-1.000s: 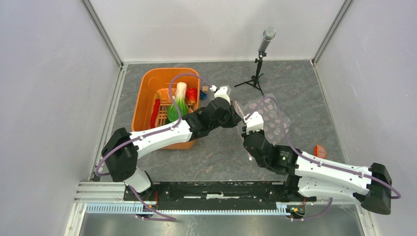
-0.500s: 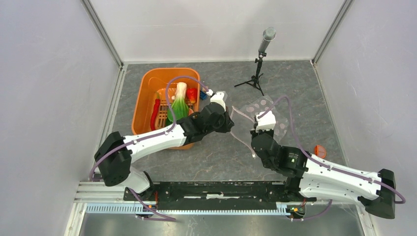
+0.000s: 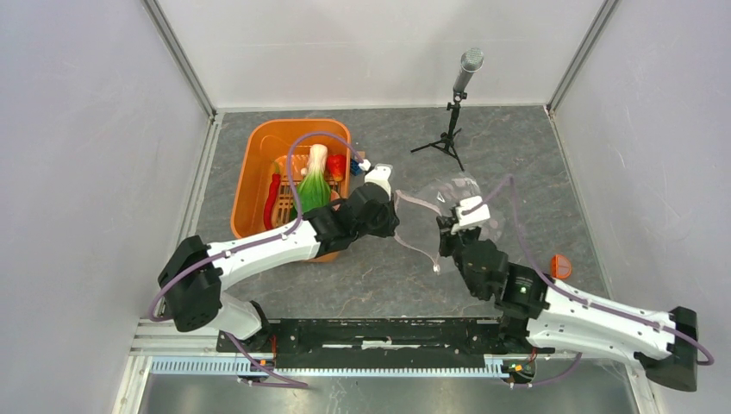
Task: Place the food in the zip-top bag and seal the zipper
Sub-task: Open the zipper of the food storage bag at the center of the board.
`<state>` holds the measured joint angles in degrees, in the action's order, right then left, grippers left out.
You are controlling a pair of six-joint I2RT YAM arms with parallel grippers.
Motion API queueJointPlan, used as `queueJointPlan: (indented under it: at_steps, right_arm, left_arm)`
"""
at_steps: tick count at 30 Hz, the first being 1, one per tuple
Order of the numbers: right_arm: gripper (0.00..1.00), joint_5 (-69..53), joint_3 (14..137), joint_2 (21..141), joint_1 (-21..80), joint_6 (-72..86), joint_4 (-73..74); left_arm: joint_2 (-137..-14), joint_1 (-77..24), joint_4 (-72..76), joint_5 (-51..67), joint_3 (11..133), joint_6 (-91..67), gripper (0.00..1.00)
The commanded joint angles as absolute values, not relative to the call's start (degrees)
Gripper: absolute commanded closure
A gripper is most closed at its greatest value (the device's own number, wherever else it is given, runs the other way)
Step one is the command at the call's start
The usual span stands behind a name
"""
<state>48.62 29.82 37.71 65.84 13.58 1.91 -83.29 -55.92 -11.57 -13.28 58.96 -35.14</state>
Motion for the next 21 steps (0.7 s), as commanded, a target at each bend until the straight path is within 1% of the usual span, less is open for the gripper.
queueJointPlan:
  at_steps: [1,2,4,5,7,10,16,17,18,21]
  right_arm:
    - [1.0,53.15,34.24,44.76,65.83,16.74,6.31]
    - [1.0,54.95,34.34,45.32,65.87,18.48,6.7]
    - [1.0,56.05,33.37,45.29,65.87,18.74,4.36]
    - [1.0,56.03,32.95,45.06,65.83,18.62,3.08]
    - [1.0,55.28,32.34,45.04,65.83,18.18,0.73]
    - [1.0,55.59,33.24,46.89,65.83,18.86,1.08]
    - [1.0,55.47,34.81,49.5,65.85,20.07,2.08]
    - [1.0,55.32,34.93,49.61,65.78,20.0,1.95]
    - [1.0,55.35,34.98,49.72,65.75,20.02,1.94]
    - [1.0,54.64,34.85,49.65,65.81,19.9,1.31]
  left_arm:
    - [-84.06,-55.45,-11.65,-11.31,63.26,-31.67,0.78]
    - [-84.21,-55.41,-12.02,-11.02,63.82,-31.36,0.75]
    - [-84.13,-55.35,-12.85,-11.01,64.5,-31.22,0.6]
    - [-83.84,-55.3,-12.92,-10.7,64.47,-31.12,0.59]
    - [-82.87,-55.34,-12.85,-9.83,64.1,-30.73,0.53]
    - [-80.72,-55.37,-13.16,-8.34,63.6,-29.69,0.36]
    - [-72.04,-55.35,-12.44,-5.41,58.84,-27.73,0.14]
    - [-69.7,-55.37,-12.39,-5.81,57.73,-27.29,0.06]
    - [-67.4,-55.32,-12.47,-6.49,56.88,-26.51,0.01]
    - [-61.92,-54.96,-15.37,-9.53,56.13,-24.01,0.0]
